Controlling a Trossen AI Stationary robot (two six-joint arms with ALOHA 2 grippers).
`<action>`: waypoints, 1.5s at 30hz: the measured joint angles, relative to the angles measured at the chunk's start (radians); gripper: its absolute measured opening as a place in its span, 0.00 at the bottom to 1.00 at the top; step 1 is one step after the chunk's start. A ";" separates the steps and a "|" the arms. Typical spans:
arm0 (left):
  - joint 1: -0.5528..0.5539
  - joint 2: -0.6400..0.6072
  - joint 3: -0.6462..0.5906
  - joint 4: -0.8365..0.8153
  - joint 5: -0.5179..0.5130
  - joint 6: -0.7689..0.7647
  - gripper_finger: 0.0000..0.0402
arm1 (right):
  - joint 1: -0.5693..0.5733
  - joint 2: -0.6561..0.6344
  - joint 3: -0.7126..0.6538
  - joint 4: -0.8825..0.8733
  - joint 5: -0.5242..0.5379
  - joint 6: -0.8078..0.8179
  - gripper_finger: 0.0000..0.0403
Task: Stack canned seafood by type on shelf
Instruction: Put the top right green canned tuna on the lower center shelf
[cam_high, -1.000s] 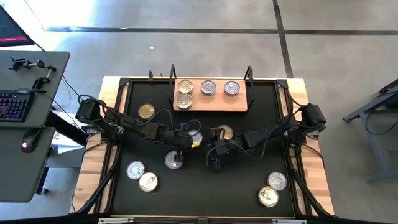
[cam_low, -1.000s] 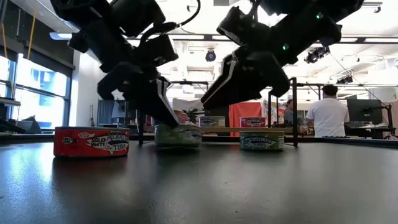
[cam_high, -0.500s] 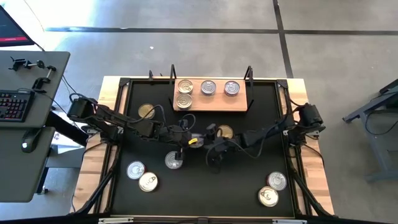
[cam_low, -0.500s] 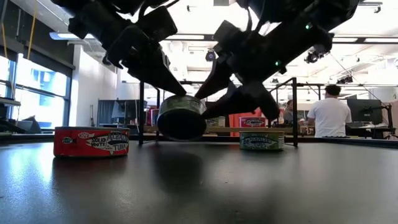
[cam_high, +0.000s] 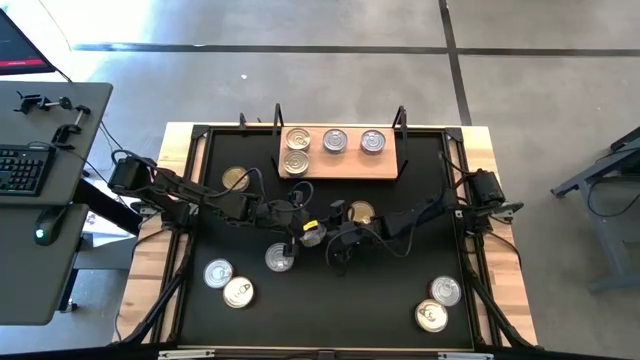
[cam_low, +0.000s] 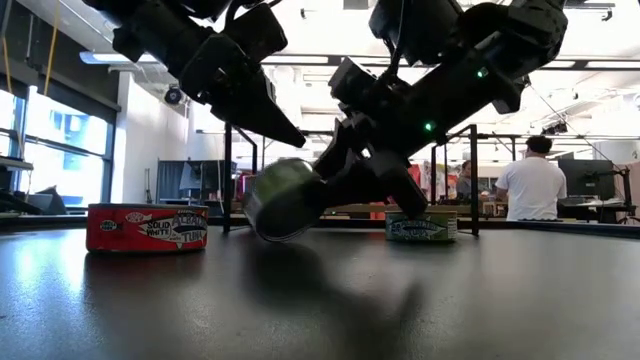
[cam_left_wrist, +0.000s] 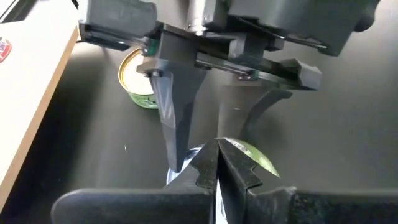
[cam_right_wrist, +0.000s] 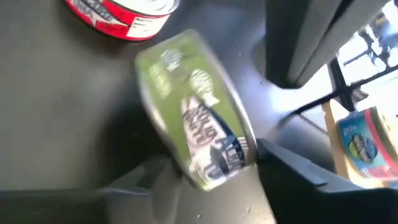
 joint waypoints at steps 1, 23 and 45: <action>0.000 0.000 0.000 0.000 0.000 0.000 0.00 | 0.000 0.000 0.000 -0.001 0.002 0.023 0.40; -0.197 -0.210 0.001 -0.444 -0.522 -0.206 0.00 | -0.067 -0.192 0.151 -0.562 0.462 0.402 0.29; -0.259 -0.209 -0.076 -0.406 -0.667 -0.307 0.00 | -0.274 -0.002 0.246 -0.652 0.397 0.411 0.52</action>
